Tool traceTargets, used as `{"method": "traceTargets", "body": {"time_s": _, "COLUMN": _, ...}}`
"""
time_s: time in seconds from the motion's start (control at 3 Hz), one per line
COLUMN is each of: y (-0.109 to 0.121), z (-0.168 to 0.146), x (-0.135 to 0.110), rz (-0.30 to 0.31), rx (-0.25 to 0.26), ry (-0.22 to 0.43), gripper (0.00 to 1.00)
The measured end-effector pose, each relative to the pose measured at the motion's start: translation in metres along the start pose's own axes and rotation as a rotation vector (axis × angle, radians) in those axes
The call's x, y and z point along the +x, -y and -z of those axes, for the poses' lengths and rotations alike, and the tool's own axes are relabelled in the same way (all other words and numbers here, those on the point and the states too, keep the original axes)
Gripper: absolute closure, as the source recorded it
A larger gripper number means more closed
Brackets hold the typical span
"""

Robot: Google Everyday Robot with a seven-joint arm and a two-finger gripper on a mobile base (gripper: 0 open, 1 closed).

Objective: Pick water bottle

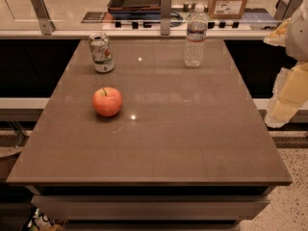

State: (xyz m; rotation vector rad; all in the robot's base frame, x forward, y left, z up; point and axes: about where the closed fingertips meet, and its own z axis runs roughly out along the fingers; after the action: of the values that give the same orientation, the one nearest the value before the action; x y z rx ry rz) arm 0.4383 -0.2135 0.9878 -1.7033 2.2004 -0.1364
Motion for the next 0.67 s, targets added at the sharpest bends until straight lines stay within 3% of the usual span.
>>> {"method": "traceTargets", "body": {"time_s": 0.33, "y": 0.001, "z": 0.001, "x": 0.000, "rz": -0.001, "rx": 0.005, "ry": 0.003, "gripper": 0.00}}
{"method": "traceTargets", "body": {"time_s": 0.67, "y": 0.015, "z": -0.003, "x": 0.001, "rz": -0.032, "rx": 0.043, "ry": 0.055, "gripper": 0.00}}
